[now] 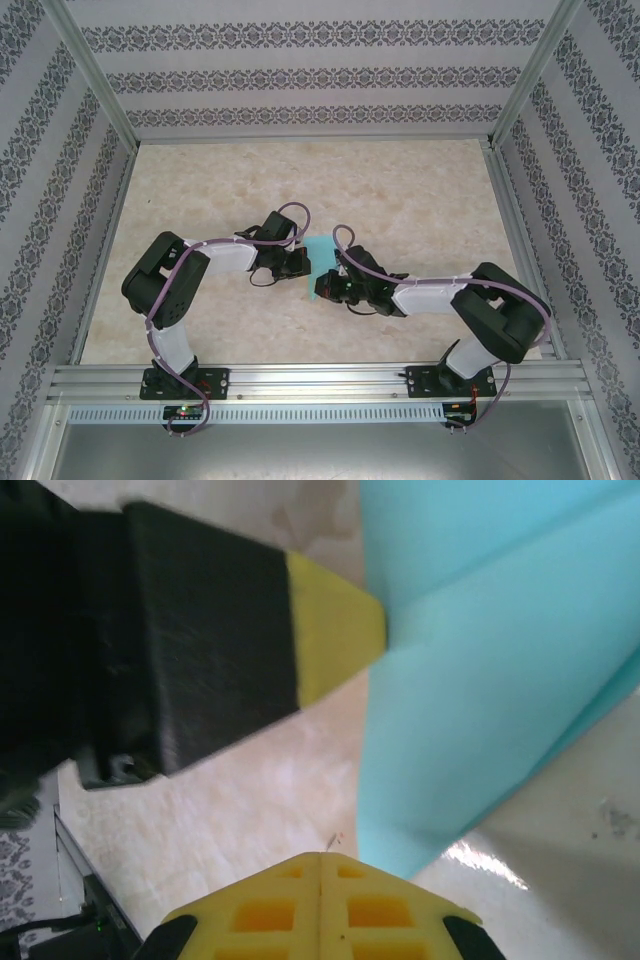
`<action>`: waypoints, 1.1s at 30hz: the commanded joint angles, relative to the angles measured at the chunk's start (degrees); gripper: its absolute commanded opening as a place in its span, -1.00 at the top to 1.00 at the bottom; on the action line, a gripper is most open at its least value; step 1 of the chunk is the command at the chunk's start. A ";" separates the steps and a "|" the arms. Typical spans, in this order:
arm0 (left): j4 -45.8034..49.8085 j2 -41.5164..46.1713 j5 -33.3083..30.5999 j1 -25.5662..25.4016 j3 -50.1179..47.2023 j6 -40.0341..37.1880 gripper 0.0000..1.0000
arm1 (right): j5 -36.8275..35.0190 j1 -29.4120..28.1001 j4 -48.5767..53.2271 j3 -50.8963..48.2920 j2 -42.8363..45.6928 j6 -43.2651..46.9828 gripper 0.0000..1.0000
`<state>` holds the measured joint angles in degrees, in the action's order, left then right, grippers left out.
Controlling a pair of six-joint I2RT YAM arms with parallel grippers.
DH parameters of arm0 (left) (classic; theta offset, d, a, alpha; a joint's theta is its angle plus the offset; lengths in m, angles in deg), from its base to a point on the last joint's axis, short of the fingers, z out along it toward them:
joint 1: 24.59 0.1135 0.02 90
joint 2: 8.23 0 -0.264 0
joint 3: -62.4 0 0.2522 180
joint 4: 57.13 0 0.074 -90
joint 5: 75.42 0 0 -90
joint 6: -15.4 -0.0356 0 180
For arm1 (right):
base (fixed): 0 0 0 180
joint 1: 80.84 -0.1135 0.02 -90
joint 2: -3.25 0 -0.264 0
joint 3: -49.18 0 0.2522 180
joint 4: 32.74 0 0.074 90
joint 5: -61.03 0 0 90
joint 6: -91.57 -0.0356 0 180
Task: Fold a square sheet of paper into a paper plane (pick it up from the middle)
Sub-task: Third fold the triangle at the center of the table.
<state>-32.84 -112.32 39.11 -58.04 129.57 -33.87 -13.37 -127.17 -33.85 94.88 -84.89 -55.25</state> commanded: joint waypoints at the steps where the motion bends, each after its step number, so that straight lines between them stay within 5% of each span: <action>1: 6.08 -2.74 -6.56 -0.63 -1.64 -2.39 1.00 | -3.61 1.85 5.20 2.26 0.58 2.73 1.00; 21: 5.78 -1.23 -0.75 -0.71 2.98 -5.70 0.85 | -7.92 6.85 14.96 10.68 -7.48 0.96 1.00; 33: 0.25 6.03 1.76 -1.79 -2.20 -4.30 0.36 | -10.63 6.82 16.18 10.29 -8.71 -4.69 1.00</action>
<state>-30.33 -109.50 40.05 -58.63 129.40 -38.13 -21.33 -120.80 -18.66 104.57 -92.47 -57.35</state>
